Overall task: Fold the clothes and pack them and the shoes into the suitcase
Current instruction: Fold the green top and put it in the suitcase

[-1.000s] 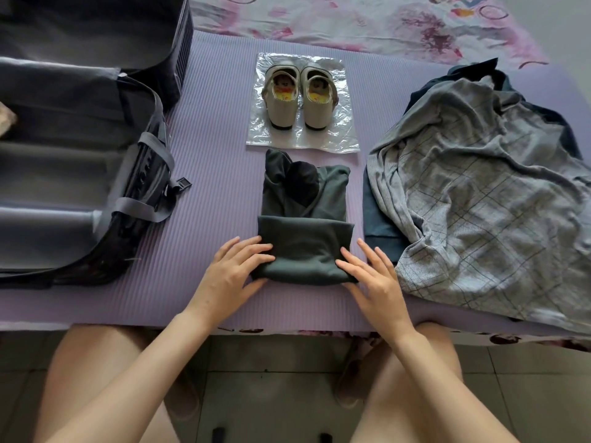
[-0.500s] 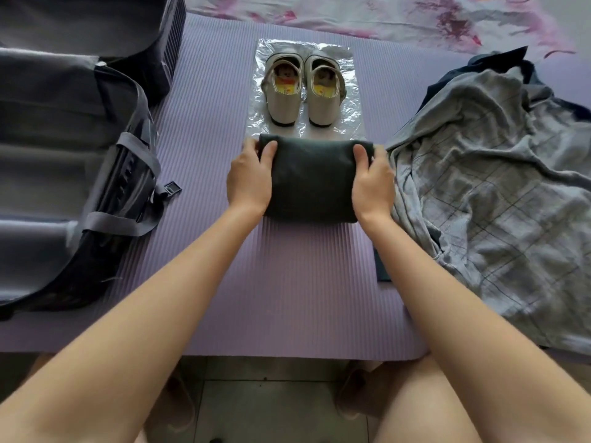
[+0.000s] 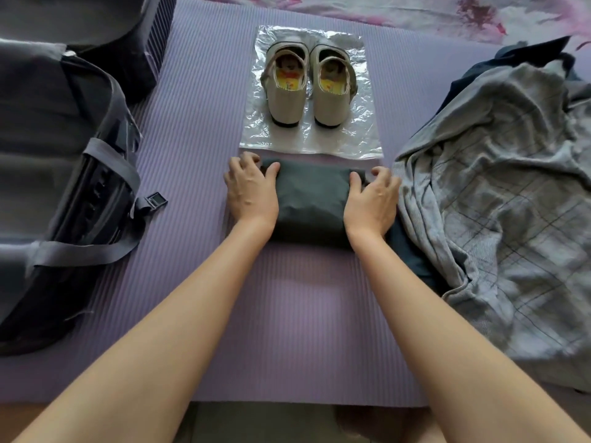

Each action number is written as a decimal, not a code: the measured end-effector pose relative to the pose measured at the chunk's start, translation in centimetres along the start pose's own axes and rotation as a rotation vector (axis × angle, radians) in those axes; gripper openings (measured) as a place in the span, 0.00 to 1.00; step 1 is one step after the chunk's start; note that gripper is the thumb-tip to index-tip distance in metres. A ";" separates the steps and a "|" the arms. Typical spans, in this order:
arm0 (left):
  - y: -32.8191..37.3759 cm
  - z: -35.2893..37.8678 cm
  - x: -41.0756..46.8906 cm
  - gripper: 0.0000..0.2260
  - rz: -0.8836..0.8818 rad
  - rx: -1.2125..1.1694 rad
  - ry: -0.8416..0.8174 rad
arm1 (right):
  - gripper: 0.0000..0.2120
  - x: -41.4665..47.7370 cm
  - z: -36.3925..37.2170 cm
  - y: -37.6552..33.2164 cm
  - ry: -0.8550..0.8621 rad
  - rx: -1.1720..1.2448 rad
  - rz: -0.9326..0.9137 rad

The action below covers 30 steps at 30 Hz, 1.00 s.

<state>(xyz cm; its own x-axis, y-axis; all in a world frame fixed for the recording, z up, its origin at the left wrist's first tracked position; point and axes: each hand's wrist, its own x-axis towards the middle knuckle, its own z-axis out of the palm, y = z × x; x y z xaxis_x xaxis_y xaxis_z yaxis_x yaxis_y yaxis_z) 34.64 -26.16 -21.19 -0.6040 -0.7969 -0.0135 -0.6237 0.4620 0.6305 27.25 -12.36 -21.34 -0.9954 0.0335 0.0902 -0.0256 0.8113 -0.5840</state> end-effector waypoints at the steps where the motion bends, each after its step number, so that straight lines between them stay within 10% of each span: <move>1: -0.2 -0.5 -0.5 0.20 -0.024 -0.033 -0.010 | 0.22 -0.3 -0.4 0.2 -0.013 0.046 0.029; 18: -4.4 -11.5 -8.0 0.17 -0.179 -0.585 -0.352 | 0.15 -11.4 -9.0 -1.9 -0.641 0.650 0.323; 30: -16.1 -33.0 -3.5 0.15 -0.081 -0.747 0.152 | 0.17 -23.4 -6.2 -22.7 -0.746 0.783 -0.129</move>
<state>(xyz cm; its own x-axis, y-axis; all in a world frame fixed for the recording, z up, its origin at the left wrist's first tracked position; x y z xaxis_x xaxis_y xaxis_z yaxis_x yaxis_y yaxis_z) 63.21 -43.62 -5.75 -0.4622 -0.8868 -0.0090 -0.1295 0.0575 0.9899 51.71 -27.93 -5.15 -0.7799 -0.6023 -0.1700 0.0766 0.1777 -0.9811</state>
